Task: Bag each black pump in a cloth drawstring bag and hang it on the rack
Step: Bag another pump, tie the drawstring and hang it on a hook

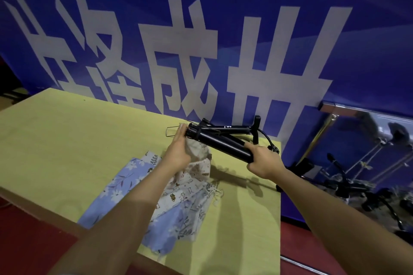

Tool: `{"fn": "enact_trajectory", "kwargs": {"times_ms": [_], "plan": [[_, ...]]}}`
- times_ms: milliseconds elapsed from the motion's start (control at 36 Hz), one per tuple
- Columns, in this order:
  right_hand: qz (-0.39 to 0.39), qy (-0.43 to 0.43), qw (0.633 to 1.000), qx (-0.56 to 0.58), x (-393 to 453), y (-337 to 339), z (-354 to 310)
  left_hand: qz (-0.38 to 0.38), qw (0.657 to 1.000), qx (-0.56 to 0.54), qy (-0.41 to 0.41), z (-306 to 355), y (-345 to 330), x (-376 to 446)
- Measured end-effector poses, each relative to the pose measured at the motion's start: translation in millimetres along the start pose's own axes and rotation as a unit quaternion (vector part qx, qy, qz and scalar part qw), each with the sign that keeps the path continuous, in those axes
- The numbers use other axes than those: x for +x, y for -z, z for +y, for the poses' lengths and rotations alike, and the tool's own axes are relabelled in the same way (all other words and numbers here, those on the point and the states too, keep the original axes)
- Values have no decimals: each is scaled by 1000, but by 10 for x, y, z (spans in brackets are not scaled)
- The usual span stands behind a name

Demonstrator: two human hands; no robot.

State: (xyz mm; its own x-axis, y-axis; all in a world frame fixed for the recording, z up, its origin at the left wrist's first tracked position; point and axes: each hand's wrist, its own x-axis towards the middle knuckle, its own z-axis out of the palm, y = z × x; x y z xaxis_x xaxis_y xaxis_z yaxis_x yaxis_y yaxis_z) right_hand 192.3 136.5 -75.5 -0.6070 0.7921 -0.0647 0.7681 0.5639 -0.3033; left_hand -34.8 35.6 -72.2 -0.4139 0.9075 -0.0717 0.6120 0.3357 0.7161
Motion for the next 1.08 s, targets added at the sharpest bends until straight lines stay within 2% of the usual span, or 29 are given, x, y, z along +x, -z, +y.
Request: {"fn": "enact_trajectory", "kwargs": {"times_ms": [194, 333, 528, 611, 694, 750, 833, 972, 1028, 1083], "plan": [[-27, 25, 993, -108, 61, -46, -22, -2, 1000, 20, -4, -70, 40, -28], [-32, 76, 975, -205, 149, -65, -215, -46, 995, 80, -36, -33, 39, -14], [41, 174, 931, -318, 304, 29, -563, -88, 986, 112, -85, 107, -160, -3], [111, 246, 890, -367, 320, 93, -664, -50, 985, 142, -85, 181, -242, 15], [193, 306, 846, -391, 391, 120, -645, 45, 963, 250, -92, 235, -288, 19], [235, 329, 830, -384, 425, 144, -628, 99, 951, 277, -97, 268, -330, 19], [294, 360, 810, -358, 427, 200, -608, 113, 950, 281, -79, 327, -365, 50], [322, 384, 822, -273, 368, 220, -507, 123, 973, 187, -46, 306, -269, 167], [301, 385, 841, -231, 361, 200, -457, 119, 980, 158, -35, 288, -211, 197], [264, 354, 879, -179, 359, 189, -446, 119, 985, 115, -38, 309, -152, 189]]}}
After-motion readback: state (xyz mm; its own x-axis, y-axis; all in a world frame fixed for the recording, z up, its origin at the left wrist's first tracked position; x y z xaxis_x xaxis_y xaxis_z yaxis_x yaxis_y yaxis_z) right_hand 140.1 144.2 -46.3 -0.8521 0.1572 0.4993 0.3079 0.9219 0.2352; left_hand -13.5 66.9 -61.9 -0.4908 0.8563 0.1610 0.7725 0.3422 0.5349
